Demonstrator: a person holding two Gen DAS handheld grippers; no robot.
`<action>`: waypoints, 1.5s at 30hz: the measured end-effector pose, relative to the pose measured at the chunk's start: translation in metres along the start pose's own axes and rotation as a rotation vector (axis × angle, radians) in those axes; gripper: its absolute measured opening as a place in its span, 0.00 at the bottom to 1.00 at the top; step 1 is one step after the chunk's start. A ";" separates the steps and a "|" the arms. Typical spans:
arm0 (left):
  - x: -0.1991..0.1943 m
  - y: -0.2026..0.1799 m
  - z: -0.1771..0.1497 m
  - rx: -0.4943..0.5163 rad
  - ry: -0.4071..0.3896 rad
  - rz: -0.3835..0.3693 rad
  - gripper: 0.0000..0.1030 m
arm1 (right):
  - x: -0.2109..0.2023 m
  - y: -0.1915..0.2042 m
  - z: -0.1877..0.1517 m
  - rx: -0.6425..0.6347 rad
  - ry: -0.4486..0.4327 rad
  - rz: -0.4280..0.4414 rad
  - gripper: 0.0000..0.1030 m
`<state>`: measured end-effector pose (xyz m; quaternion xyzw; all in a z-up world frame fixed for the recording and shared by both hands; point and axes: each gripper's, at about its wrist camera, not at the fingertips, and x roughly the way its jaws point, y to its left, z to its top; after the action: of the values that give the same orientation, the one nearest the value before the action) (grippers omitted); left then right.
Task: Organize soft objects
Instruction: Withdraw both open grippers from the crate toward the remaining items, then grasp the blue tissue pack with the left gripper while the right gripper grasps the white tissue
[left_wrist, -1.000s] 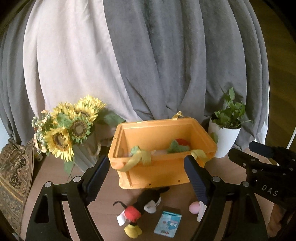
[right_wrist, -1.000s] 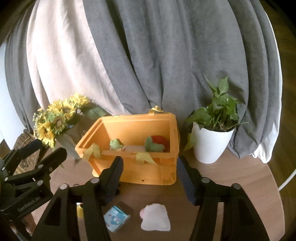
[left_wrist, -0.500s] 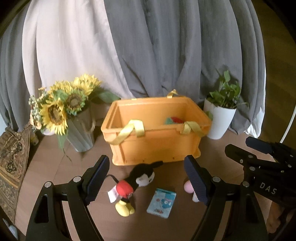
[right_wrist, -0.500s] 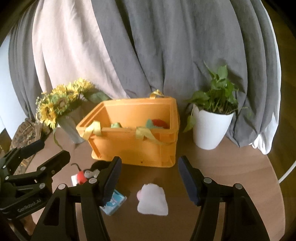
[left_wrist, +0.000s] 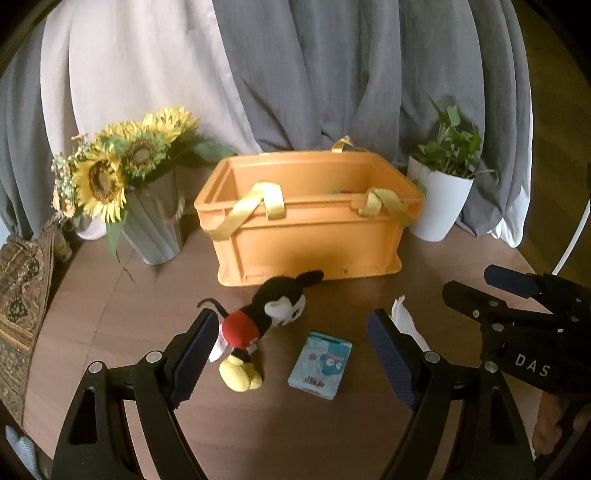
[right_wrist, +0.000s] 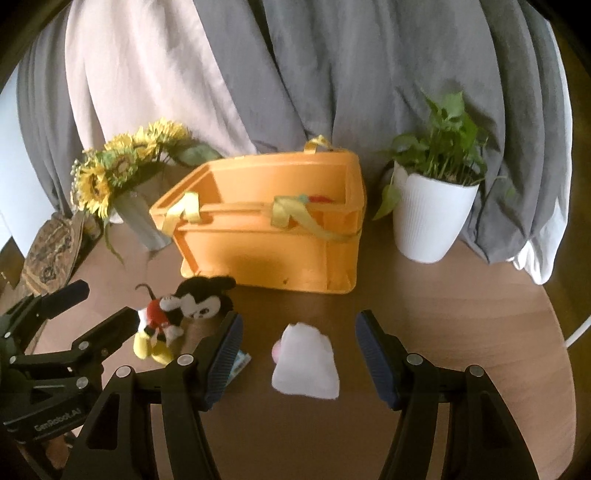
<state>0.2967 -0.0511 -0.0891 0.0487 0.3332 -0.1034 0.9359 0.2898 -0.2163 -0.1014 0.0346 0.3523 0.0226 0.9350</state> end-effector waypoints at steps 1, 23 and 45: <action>0.001 0.000 -0.002 0.002 0.005 -0.002 0.80 | 0.002 0.000 -0.002 0.001 0.010 0.002 0.63; 0.052 -0.015 -0.042 0.053 0.160 -0.030 0.82 | 0.055 -0.015 -0.043 0.021 0.197 0.022 0.63; 0.116 -0.025 -0.054 0.121 0.288 -0.088 0.85 | 0.111 -0.027 -0.059 0.012 0.340 0.045 0.62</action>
<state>0.3455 -0.0856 -0.2047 0.1048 0.4587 -0.1562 0.8685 0.3345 -0.2326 -0.2201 0.0435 0.5048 0.0470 0.8609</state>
